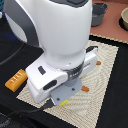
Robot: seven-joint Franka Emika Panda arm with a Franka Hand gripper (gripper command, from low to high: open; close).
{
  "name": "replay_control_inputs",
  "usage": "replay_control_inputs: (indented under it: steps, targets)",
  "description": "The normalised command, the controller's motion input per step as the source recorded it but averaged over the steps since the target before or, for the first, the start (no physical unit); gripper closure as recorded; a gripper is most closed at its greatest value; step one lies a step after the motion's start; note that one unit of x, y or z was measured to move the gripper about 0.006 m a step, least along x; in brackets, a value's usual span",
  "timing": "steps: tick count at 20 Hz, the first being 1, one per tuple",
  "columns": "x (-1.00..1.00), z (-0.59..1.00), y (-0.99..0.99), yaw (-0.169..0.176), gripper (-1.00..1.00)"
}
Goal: Interact with the objects in diverse but meaningful ways.
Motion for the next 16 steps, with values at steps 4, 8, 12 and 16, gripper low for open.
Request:
replay_control_inputs:
  steps: [4, 8, 12, 16]
  targets:
    - [-0.69, -0.02, 0.00, -0.011, -1.00]
    - [-0.63, -0.13, 0.00, -0.013, -1.00]
    - [-0.91, -0.01, 0.21, -0.019, -1.00]
    - [-0.97, 0.01, 0.42, -0.018, -1.00]
